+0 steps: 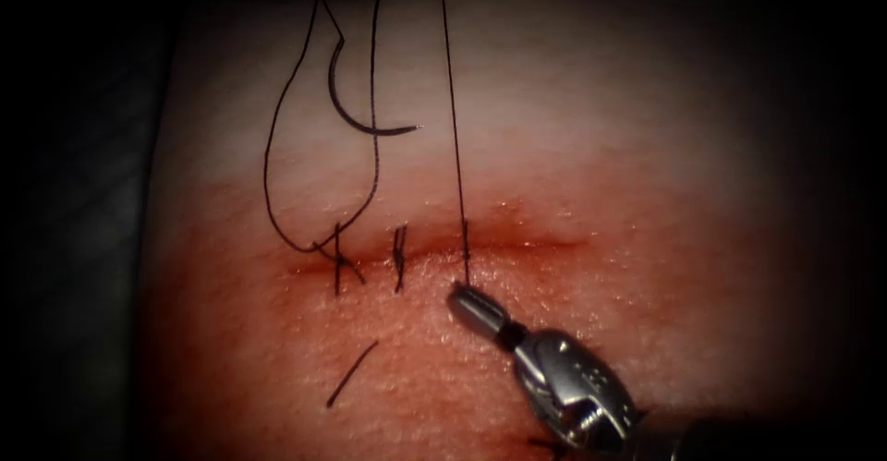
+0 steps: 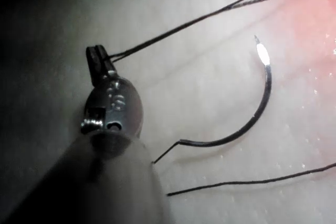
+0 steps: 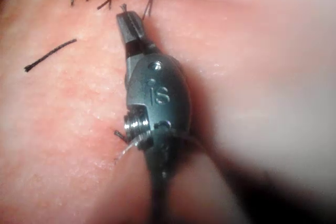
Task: Wound Closure
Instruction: Tension by pulling down with the right and up with the left, then with the right hand cut the suture.
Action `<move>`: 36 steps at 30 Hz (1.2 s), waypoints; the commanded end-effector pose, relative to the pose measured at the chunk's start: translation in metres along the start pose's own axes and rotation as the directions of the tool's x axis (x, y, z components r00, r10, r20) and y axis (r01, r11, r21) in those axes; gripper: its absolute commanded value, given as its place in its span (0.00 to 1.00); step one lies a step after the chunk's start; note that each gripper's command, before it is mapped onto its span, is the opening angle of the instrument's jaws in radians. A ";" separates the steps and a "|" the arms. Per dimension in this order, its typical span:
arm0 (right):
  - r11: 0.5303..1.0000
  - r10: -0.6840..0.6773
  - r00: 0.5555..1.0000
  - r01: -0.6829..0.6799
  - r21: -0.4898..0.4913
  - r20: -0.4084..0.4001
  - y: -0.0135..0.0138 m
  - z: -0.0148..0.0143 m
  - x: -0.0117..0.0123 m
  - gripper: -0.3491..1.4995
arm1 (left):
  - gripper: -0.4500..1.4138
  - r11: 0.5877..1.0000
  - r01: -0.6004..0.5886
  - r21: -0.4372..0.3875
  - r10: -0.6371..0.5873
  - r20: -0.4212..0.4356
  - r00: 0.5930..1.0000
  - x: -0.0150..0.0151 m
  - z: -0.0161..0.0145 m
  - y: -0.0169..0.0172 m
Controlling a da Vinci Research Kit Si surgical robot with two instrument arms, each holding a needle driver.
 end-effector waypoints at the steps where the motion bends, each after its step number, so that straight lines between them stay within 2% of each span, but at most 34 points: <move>1: 1.000 -0.018 1.000 0.018 0.000 0.006 -0.0001 0.0003 -0.0010 0.00 | 0.00 1.000 -0.003 0.001 0.003 -0.003 1.000 -0.0004 0.0007 -0.0003; 4: 0.994 -0.105 0.994 0.105 0.001 0.012 0.0000 0.0004 -0.0009 0.00 | 0.00 1.000 -0.004 -0.002 0.004 -0.005 1.000 -0.0004 0.0004 -0.0003; 7: 0.976 -0.211 0.977 0.212 0.055 -0.032 0.0001 0.0006 0.0000 0.01 | 0.00 0.999 0.036 -0.010 -0.036 -0.023 0.999 0.0002 -0.0002 0.0002; 8: 0.968 -0.239 0.970 0.242 0.059 -0.054 0.0002 0.0007 0.0006 0.37 | 0.00 0.998 0.053 -0.015 -0.053 -0.031 0.998 0.0007 -0.0006 0.0006; 9: 0.969 -0.236 0.970 0.239 0.058 -0.063 0.0003 0.0008 0.0009 0.64 | 0.00 0.998 0.058 -0.020 -0.059 -0.039 0.998 0.0012 -0.0010 0.0010; 10: 0.965 -0.247 0.966 0.252 0.075 -0.073 0.0004 0.0010 0.0015 0.87 | 0.00 0.998 0.057 -0.023 -0.058 -0.044 0.997 0.0017 -0.0014 0.0013; 12: 0.940 -0.300 0.948 0.312 0.135 -0.108 0.0005 0.0011 0.0029 0.94 | 0.00 0.996 0.074 -0.040 -0.077 -0.069 0.995 0.0037 -0.0029 0.0024; 14: 0.908 -0.377 0.918 0.393 0.146 -0.125 0.0004 0.0008 0.0035 0.93 | 0.00 0.996 0.074 -0.058 -0.078 -0.074 0.994 0.0053 -0.0040 0.0031; 16: 0.858 -0.475 0.873 0.487 0.163 -0.108 -0.0001 0.0008 0.0044 0.94 | 0.00 0.994 0.079 -0.072 -0.085 -0.081 0.993 0.0066 -0.0050 0.0037; 18: 0.806 -0.555 0.831 0.548 0.224 -0.036 -0.0008 0.0007 0.0056 0.98 | 0.00 0.992 0.080 -0.092 -0.089 -0.091 0.992 0.0089 -0.0065 0.0044; 20: 0.779 -0.592 0.805 0.560 0.282 0.036 -0.0013 0.0006 0.0067 0.99 | 0.00 0.991 0.082 -0.103 -0.092 -0.098 0.991 0.0113 -0.0080 0.0051; 21: 0.776 -0.594 0.804 0.561 0.288 0.033 -0.0013 0.0006 0.0071 0.99 | 0.00 0.991 0.083 -0.107 -0.094 -0.101 0.990 0.0123 -0.0086 0.0053; 22: 0.775 -0.590 0.807 0.556 0.301 0.028 -0.0012 0.0007 0.0074 0.99 | 0.00 0.990 0.084 -0.109 -0.095 -0.103 0.990 0.0130 -0.0090 0.0054; 25: 0.809 -0.506 0.863 0.470 0.353 0.009 -0.0004 0.0013 0.0082 0.95 | 0.00 0.989 0.087 -0.117 -0.100 -0.111 0.989 0.0156 -0.0102 0.0059; 27: 0.851 -0.424 0.905 0.383 0.360 0.039 0.0000 0.0015 0.0083 0.82 | 0.00 0.990 0.076 -0.121 -0.090 -0.116 0.989 0.0174 -0.0111 0.0062; 28: 0.863 -0.405 0.913 0.363 0.353 0.052 0.0002 0.0016 0.0083 0.71 | 0.00 0.990 0.071 -0.122 -0.085 -0.118 0.989 0.0182 -0.0114 0.0064; 29: 0.868 -0.397 0.916 0.352 0.351 0.063 0.0003 0.0017 0.0084 0.68 | 0.00 0.990 0.065 -0.123 -0.080 -0.120 0.990 0.0189 -0.0118 0.0065; 30: 0.888 -0.358 0.929 0.310 0.340 0.089 0.0005 0.0018 0.0083 0.59 | 0.00 0.990 0.060 -0.124 -0.075 -0.122 0.990 0.0196 -0.0121 0.0066; 31: 0.894 -0.355 0.930 0.308 0.326 0.097 0.0006 0.0018 0.0082 0.64 | 0.00 0.991 0.049 -0.125 -0.064 -0.125 0.990 0.0205 -0.0126 0.0067; 33: 0.895 -0.359 0.926 0.308 0.323 0.113 0.0007 0.0019 0.0083 0.65 | 0.00 0.991 0.033 -0.127 -0.050 -0.130 0.990 0.0219 -0.0133 0.0067; 34: 0.896 -0.360 0.925 0.306 0.322 0.122 0.0007 0.0021 0.0083 0.77 | 0.00 0.991 0.024 -0.131 -0.041 -0.135 0.990 0.0233 -0.0142 0.0066; 36: 0.904 -0.343 0.930 0.288 0.317 0.132 0.0007 0.0023 0.0085 0.86 | 0.00 0.991 0.019 -0.134 -0.038 -0.138 0.990 0.0247 -0.0150 0.0066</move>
